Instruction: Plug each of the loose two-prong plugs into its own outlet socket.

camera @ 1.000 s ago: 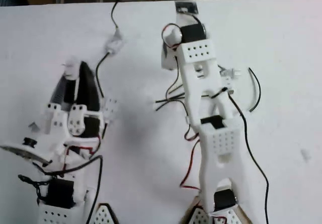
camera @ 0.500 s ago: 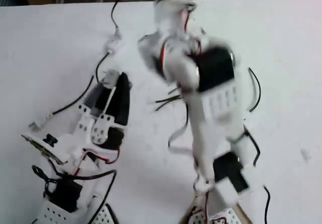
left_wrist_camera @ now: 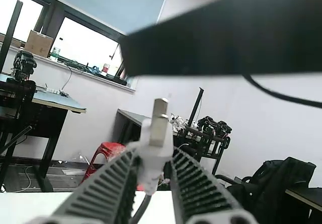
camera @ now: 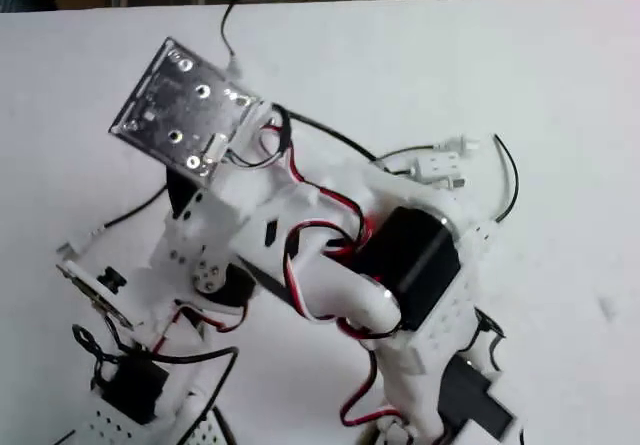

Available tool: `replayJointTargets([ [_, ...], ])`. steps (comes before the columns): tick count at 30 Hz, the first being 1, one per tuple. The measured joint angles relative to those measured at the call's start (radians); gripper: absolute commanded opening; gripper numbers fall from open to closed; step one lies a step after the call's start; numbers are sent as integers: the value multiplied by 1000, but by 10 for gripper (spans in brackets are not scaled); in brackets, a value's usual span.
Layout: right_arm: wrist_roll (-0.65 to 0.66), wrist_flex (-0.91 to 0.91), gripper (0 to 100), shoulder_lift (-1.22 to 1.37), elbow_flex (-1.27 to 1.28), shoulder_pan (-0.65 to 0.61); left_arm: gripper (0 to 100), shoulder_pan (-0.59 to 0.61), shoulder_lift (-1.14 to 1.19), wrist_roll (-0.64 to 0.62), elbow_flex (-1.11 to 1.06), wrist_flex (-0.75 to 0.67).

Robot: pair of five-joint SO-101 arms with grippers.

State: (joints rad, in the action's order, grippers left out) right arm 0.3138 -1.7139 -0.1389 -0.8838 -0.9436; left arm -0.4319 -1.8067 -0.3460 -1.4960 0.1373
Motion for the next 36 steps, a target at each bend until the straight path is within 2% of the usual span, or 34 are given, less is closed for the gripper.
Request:
replayJointTargets([
  [4,25,0,19,-86,181,-8,22,0,0,0,0,0],
  [9,155,20,19,-203,364,48,22,-2,0,0,0,0],
  [16,399,181,19,-330,588,186,22,0,3,-2,-2,2],
  [22,460,313,19,-350,687,249,22,2,5,-3,-3,3],
  [26,460,318,19,-391,677,230,22,2,3,-3,-8,3],
  [32,463,315,19,-431,669,32,22,-3,-2,-3,-6,2],
  [36,463,325,19,-402,669,14,22,0,-2,-3,-6,2],
])
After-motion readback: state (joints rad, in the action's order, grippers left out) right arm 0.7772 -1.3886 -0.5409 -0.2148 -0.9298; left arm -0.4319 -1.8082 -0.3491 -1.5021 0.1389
